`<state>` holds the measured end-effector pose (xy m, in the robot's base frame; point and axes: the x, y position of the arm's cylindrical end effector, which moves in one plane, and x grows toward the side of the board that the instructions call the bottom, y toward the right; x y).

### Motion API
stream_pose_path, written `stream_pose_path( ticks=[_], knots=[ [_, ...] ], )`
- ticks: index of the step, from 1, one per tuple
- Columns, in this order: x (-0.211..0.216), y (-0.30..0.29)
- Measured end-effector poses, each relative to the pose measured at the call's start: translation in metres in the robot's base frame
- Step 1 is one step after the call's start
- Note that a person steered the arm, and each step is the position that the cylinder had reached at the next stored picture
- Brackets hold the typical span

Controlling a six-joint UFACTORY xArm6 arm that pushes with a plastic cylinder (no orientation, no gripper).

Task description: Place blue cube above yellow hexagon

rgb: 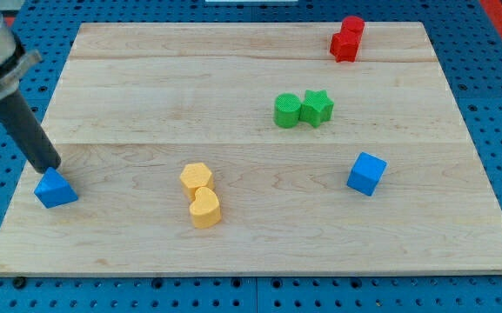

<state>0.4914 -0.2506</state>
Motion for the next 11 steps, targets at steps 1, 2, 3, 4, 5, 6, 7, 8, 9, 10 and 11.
stream_pose_path(
  ticks=[1,2,3,4,5,6,7,8,9,10,11],
  knots=[
    [0.010,0.020],
    [-0.027,0.043],
    [-0.060,0.138],
    [-0.061,0.281],
    [-0.057,0.390],
    [-0.024,0.454],
    [0.026,0.474],
    [0.025,0.392],
    [-0.003,0.334],
    [-0.030,0.329],
    [-0.053,0.355]
  ],
)
